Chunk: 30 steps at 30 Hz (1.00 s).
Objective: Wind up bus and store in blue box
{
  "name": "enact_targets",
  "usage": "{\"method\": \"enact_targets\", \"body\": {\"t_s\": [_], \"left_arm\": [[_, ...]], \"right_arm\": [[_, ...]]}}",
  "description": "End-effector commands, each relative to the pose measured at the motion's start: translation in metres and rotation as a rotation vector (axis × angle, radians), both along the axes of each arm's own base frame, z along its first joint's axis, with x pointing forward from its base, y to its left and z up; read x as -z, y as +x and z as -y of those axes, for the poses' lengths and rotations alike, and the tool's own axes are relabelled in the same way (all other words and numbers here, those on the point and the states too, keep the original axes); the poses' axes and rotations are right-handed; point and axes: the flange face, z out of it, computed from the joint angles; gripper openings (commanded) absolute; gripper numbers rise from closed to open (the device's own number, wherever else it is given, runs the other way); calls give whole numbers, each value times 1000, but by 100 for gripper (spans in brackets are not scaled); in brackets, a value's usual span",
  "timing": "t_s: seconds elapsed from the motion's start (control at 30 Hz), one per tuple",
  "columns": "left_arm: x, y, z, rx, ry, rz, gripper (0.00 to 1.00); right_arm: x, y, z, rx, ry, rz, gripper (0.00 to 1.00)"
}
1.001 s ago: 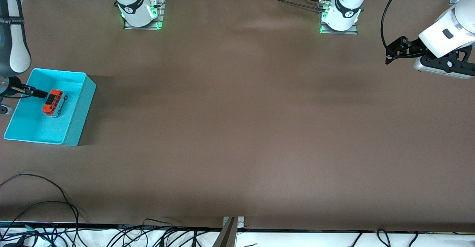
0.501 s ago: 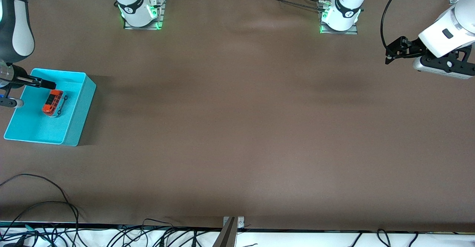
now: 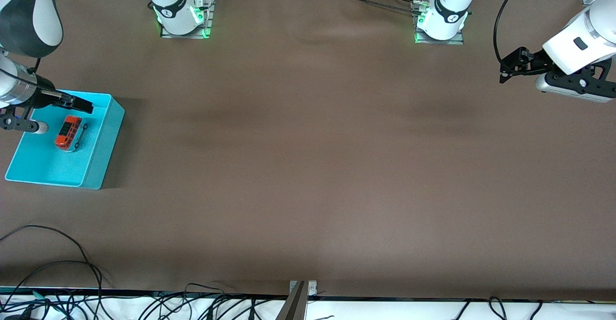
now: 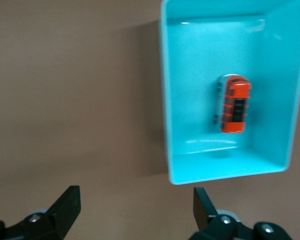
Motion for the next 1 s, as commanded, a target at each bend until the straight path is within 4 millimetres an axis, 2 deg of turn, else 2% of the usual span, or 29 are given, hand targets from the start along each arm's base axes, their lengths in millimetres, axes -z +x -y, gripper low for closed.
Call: {"method": "enact_targets", "body": {"t_s": [0.0,0.23,0.43,0.6,0.8,0.97], "left_arm": [[-7,3,3,-1,-23,-6,100],[-7,3,2,-4,-23,-6,100],[-7,3,2,-2,-23,-6,100],[-7,3,2,-4,-23,-6,100],[-7,3,2,-4,-23,-6,100],[-6,3,1,-5,-23,-7,100]], "right_arm": [[-20,-11,-11,54,94,37,100],[-40,-13,-23,90,202,91,100],[-44,-10,-29,87,211,112,100],[-49,-7,-54,30,190,136,100],[-49,-8,-74,-37,125,130,100],[-50,-8,-75,-51,105,129,100]]}}
